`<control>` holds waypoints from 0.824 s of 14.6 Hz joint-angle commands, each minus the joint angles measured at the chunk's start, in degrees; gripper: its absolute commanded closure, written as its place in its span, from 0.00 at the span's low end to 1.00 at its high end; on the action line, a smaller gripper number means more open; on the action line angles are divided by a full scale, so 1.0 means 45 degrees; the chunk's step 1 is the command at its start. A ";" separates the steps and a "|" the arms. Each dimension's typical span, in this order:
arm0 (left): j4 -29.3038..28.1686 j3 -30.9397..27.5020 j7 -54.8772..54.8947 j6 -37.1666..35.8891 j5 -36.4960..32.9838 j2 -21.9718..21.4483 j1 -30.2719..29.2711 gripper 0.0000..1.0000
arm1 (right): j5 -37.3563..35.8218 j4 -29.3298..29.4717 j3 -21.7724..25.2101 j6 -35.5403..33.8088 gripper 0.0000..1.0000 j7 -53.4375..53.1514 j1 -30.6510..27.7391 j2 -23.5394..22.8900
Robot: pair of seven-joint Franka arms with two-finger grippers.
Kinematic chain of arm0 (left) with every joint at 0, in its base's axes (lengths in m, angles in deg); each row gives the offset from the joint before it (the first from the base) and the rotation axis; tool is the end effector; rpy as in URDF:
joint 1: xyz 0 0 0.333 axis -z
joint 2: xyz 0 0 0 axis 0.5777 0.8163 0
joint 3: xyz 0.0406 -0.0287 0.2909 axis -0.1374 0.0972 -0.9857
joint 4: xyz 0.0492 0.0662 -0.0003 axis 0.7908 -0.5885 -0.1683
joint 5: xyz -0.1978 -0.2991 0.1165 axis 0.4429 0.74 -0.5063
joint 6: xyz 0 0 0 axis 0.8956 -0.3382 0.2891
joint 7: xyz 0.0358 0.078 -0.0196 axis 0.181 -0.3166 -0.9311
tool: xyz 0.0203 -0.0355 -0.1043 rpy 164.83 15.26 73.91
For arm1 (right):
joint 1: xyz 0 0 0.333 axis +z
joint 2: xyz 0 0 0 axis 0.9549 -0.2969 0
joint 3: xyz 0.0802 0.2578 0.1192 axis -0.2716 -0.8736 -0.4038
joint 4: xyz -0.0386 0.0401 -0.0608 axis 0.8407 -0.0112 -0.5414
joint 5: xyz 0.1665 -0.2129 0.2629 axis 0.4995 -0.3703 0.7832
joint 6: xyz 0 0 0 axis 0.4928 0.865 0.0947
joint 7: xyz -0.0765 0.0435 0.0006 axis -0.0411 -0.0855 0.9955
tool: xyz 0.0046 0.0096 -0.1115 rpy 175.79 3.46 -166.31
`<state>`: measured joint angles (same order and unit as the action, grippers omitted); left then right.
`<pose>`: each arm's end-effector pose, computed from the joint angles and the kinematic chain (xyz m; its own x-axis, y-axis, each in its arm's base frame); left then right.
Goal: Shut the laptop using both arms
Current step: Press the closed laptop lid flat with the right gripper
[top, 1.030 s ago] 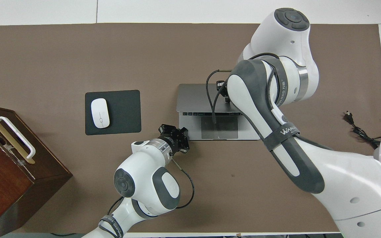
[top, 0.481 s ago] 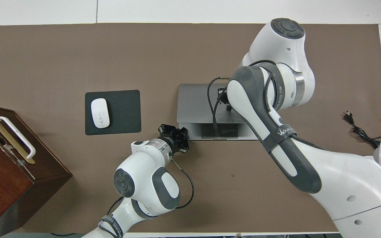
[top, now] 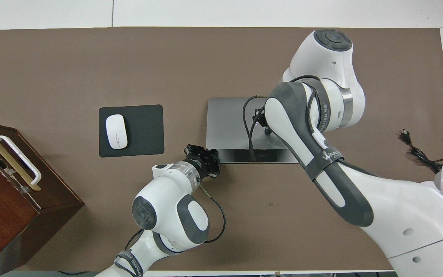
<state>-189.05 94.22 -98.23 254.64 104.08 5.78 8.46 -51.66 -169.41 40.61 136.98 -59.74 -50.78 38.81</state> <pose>0.4069 -0.3349 0.2664 -0.5434 0.6025 -0.5846 0.7348 0.6781 0.0159 0.5956 0.2262 0.3549 0.9471 -0.0323 -0.3192 -0.0877 -0.9831 -0.1606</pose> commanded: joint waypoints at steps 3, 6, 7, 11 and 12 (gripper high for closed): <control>-0.0880 -0.0025 0.0408 0.0123 0.0346 0.0294 -0.0053 1.00 | 0.0316 -0.1162 -0.0024 0.0291 1.00 -0.0251 -0.0015 0.0692; -0.0881 -0.0025 0.0408 0.0143 0.0365 0.0293 0.0045 1.00 | 0.0316 -0.1396 -0.0025 0.0291 1.00 -0.0251 -0.0015 0.0809; -0.0881 -0.0025 0.0408 0.0143 0.0365 0.0293 0.0045 1.00 | 0.0316 -0.1475 -0.0025 0.0310 1.00 -0.0251 -0.0015 0.0829; -0.0959 -0.0025 0.0408 0.0143 0.0463 0.0293 0.0220 1.00 | 0.0316 -0.1826 -0.0025 0.0408 1.00 -0.0251 -0.0015 0.0984; -0.0978 -0.0025 0.0408 0.0162 0.0463 0.0274 0.0221 1.00 | 0.0316 -0.1943 -0.0025 0.0544 1.00 -0.0251 -0.0015 0.1024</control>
<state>-189.14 94.26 -98.01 255.04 104.29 5.77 8.64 -51.66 -174.36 40.62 137.15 -59.76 -50.78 41.03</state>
